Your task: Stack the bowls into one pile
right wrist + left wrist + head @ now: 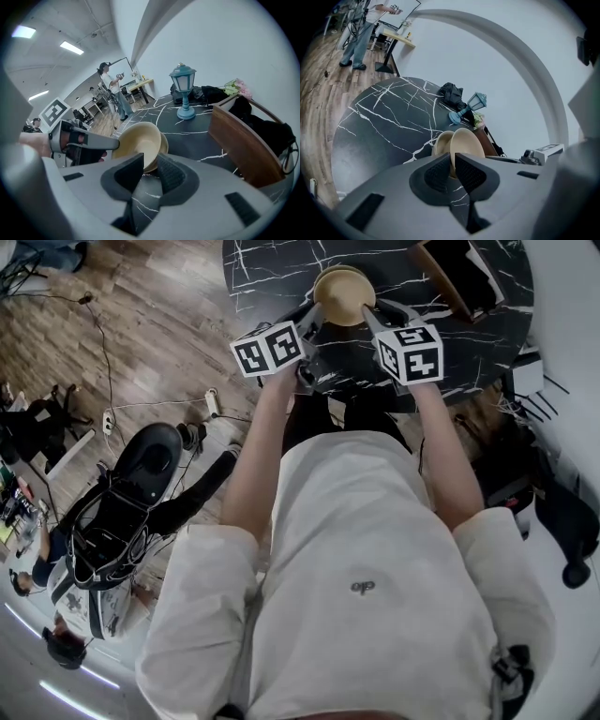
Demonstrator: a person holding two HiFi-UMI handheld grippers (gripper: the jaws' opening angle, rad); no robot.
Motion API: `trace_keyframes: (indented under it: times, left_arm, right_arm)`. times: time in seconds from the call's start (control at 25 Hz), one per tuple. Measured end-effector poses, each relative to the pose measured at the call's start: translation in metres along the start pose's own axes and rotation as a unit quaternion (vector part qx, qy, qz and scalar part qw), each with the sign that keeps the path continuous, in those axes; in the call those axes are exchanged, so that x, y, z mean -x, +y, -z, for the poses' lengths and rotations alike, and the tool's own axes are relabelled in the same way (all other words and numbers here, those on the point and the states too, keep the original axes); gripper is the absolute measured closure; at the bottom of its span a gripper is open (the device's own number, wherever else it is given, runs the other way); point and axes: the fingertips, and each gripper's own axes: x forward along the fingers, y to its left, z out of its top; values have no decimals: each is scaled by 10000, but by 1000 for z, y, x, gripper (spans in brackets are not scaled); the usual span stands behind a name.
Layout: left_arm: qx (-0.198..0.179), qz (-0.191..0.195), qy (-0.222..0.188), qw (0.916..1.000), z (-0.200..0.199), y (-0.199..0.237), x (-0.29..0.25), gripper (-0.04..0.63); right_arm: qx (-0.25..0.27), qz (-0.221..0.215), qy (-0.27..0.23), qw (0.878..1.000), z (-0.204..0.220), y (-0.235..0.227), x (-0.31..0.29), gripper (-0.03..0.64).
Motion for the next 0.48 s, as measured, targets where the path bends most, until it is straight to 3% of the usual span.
trace_keyframes:
  times: [0.48]
  left_arm:
    - [-140, -111, 172, 9997, 2, 7, -12, 560]
  right_arm:
    - [-113, 39, 159, 9998, 5, -7, -12, 532]
